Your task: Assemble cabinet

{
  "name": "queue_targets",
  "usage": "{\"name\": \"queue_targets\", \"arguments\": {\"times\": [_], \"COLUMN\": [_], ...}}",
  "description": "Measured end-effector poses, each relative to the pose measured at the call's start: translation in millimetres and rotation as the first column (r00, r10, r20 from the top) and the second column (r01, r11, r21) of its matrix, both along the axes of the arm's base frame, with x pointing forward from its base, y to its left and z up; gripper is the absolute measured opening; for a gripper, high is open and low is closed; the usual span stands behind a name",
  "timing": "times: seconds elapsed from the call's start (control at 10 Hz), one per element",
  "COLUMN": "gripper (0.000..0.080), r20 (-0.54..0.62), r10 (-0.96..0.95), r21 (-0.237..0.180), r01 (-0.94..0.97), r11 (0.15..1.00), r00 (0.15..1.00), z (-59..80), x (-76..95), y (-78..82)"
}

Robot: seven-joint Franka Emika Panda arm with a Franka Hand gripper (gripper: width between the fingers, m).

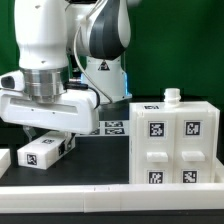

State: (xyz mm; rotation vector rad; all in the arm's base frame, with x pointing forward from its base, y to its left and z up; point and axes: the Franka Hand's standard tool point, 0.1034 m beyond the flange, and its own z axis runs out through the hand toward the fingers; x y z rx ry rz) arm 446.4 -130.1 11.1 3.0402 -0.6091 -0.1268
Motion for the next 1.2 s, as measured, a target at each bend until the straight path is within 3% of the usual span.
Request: {"name": "queue_targets", "arguments": {"times": [0.3, 0.4, 0.9, 1.2], "gripper": [0.0567, 0.0567, 0.0567, 0.0567], "r20": [0.001, 0.010, 0.055, 0.059], "r10": [0.008, 0.022, 0.046, 0.017], "r21": [0.000, 0.002, 0.064, 0.106], "r01": [-0.008, -0.022, -0.049, -0.023], "r11": [1.000, 1.000, 0.997, 0.994], "r00": [1.000, 1.000, 0.997, 0.998], "z": [1.3, 6.8, 67.5, 107.4], "x": [1.0, 4.2, 27.2, 47.4], "y": [2.1, 9.6, 60.5, 99.2]}}
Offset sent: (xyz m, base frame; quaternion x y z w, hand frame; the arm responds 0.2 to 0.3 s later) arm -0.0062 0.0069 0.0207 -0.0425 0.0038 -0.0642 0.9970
